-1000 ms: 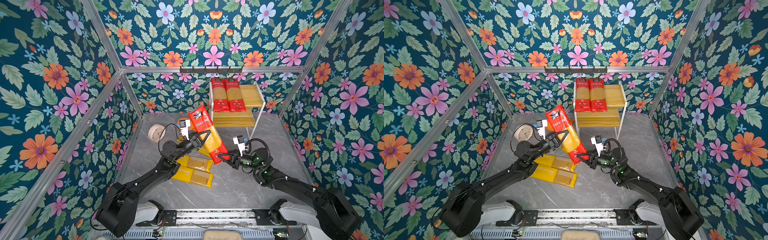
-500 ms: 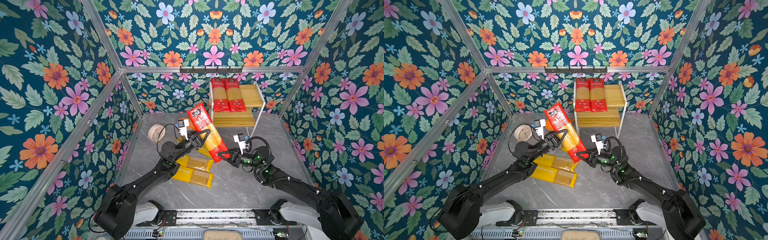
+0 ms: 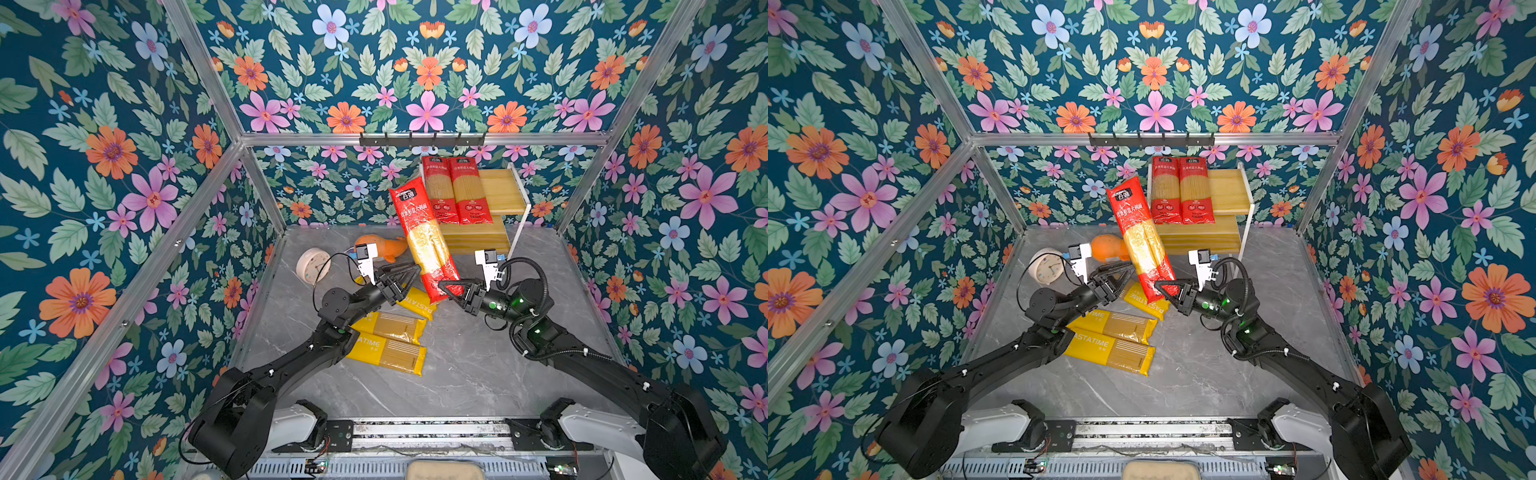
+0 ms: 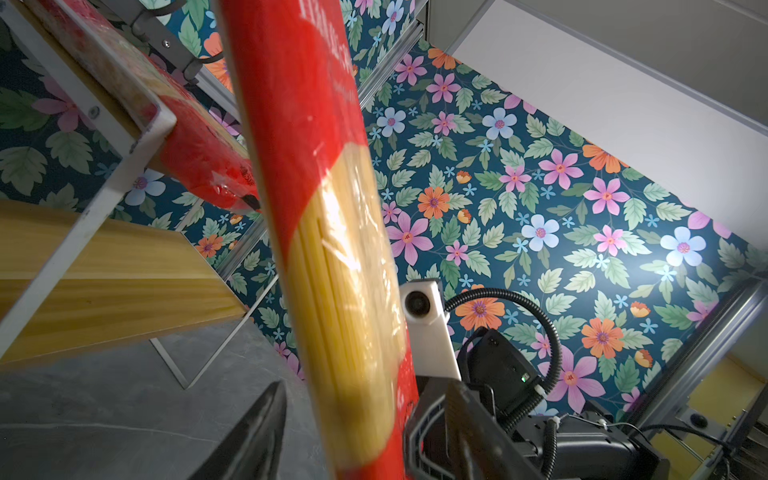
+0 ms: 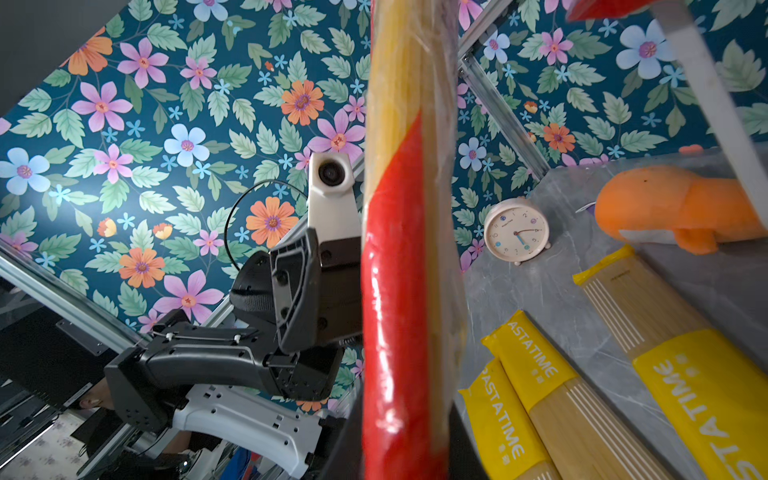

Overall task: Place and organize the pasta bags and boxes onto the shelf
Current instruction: 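Carry the upright red bag with the right gripper to the shelf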

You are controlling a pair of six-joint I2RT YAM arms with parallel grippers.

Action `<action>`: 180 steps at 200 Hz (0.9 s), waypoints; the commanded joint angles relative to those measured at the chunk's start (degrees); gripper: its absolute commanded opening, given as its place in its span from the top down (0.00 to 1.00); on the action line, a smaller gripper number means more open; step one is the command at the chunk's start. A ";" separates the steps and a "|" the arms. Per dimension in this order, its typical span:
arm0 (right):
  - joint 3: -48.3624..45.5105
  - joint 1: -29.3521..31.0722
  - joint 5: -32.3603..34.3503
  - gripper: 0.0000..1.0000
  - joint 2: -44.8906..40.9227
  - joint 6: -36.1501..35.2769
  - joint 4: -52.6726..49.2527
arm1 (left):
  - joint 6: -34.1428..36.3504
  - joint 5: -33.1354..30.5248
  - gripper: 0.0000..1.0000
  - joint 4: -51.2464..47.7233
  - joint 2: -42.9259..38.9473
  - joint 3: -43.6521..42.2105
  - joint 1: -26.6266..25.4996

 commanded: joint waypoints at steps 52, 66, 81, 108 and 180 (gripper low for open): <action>9.40 -8.36 2.27 1.00 1.73 0.16 3.13 | 0.71 -1.19 0.35 2.67 -1.30 -5.00 -0.53; 11.60 -11.57 2.53 1.00 1.47 0.71 -0.89 | 1.17 -2.15 0.35 1.89 -1.57 -6.65 -1.08; 14.22 -16.33 2.44 1.00 0.89 2.42 -6.26 | 2.45 -3.80 0.35 -0.28 -2.07 -8.58 -2.12; 21.60 -24.45 0.74 1.00 0.90 3.21 -21.71 | 5.64 -7.58 0.35 -5.86 -3.08 -11.65 -4.43; 36.46 -32.45 -12.54 1.00 10.10 2.56 -41.43 | 5.79 -11.24 0.35 -6.31 -0.65 -15.18 -8.49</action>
